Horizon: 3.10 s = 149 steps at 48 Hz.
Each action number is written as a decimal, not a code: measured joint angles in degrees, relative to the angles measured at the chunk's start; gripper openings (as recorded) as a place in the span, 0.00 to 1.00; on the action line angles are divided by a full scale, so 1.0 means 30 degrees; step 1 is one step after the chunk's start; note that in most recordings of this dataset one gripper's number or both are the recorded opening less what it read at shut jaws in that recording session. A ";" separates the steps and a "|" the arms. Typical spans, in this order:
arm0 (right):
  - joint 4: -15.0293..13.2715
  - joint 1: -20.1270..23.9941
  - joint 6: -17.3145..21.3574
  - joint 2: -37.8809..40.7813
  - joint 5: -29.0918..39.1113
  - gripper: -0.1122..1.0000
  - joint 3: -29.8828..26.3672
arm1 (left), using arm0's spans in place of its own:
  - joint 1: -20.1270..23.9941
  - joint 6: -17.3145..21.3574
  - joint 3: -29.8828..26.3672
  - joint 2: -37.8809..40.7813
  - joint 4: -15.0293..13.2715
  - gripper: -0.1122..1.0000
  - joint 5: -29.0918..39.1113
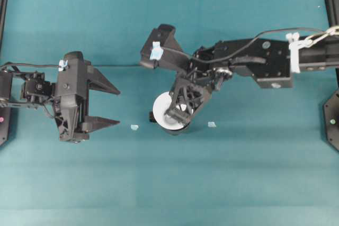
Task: Put the paper cup into the moved cup holder.
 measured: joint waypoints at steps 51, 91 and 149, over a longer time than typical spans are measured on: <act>-0.0059 0.0176 0.0000 0.0234 -0.2021 0.18 0.1582 | -0.0029 0.0000 0.0000 0.0000 -0.0029 0.89 0.0000; -0.0029 0.0293 0.0000 -0.1230 -0.2051 0.87 0.1582 | -0.0029 0.0000 0.0029 0.0029 0.0000 0.89 0.0000; -0.0762 0.0996 0.0000 -1.0605 -0.4658 0.87 0.7471 | -0.0029 0.0000 0.0029 0.0029 0.0000 0.89 0.0000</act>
